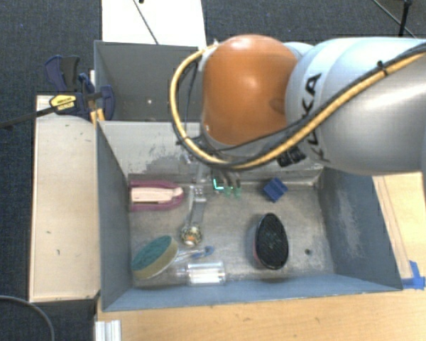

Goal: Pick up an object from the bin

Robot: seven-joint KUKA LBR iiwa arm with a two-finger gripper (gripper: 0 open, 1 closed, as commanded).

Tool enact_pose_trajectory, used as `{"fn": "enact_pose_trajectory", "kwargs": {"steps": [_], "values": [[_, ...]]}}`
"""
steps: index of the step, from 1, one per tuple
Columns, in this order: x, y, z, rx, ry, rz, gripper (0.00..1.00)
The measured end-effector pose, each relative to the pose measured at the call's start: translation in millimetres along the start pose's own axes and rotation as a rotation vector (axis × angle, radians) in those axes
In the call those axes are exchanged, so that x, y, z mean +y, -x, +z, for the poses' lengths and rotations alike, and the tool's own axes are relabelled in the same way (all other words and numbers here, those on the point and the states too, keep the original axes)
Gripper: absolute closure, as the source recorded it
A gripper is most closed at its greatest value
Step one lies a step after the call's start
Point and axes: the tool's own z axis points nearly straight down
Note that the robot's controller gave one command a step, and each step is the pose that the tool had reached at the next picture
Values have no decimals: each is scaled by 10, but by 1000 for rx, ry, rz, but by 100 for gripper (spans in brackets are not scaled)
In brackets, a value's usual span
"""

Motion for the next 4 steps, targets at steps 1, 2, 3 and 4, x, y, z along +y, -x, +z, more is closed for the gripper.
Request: {"fn": "enact_pose_trajectory", "kwargs": {"steps": [1, 2, 3, 4], "values": [[-368, -258, 1158, 3, -3, -25, 0], [-522, -402, 1706, -12, 3, -246, 0], [-526, -355, 1660, -28, 4, -240, 100], [-358, -572, 675, -13, 2, -257, 100]]}}
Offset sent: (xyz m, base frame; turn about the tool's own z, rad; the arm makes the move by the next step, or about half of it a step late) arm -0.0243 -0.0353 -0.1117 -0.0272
